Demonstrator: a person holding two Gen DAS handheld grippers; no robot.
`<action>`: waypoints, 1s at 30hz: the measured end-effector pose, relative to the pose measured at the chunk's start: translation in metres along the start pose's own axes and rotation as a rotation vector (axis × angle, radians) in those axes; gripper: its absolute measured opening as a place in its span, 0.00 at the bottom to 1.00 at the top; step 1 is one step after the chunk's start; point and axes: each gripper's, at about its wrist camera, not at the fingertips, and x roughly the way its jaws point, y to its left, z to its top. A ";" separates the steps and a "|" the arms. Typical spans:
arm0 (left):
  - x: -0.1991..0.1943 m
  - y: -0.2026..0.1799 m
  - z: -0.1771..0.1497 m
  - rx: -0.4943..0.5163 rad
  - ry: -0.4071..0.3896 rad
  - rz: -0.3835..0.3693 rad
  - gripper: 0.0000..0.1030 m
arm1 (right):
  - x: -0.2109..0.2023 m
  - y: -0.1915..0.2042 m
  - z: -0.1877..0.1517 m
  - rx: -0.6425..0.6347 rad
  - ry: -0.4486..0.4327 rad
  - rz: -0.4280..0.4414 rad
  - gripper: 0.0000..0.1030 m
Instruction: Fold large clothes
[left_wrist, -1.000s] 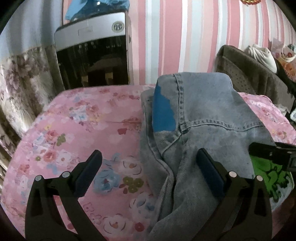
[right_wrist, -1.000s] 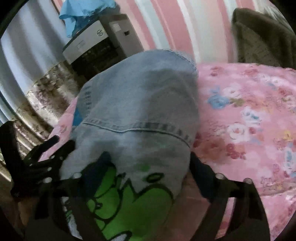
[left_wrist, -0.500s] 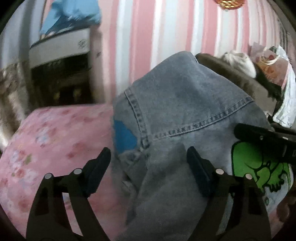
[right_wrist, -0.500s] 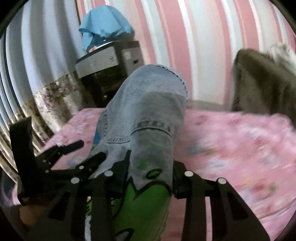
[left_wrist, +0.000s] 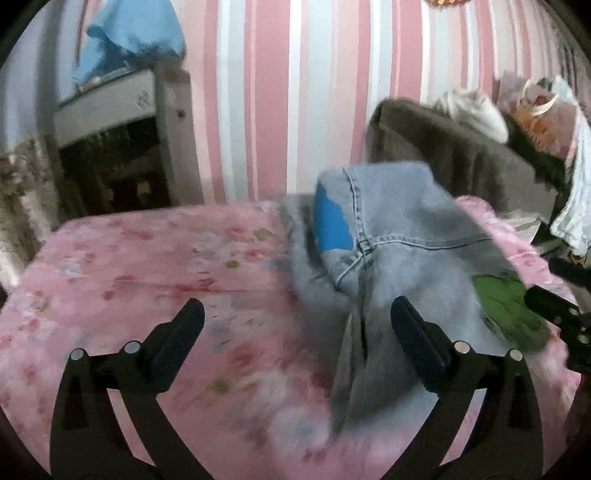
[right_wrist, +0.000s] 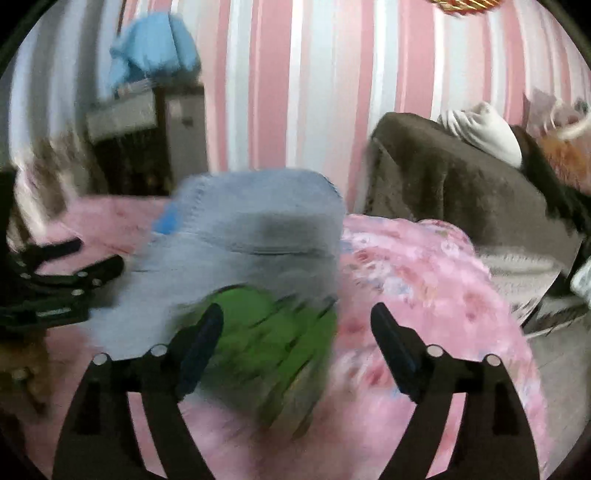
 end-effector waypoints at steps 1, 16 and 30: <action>-0.019 0.003 -0.006 0.021 -0.027 0.017 0.97 | -0.020 0.006 -0.007 -0.008 -0.037 -0.006 0.86; -0.194 0.087 -0.115 -0.043 -0.330 0.171 0.97 | -0.142 0.028 -0.087 -0.051 -0.338 -0.083 0.90; -0.182 0.089 -0.116 -0.057 -0.283 0.169 0.97 | -0.135 0.012 -0.105 0.051 -0.289 -0.137 0.96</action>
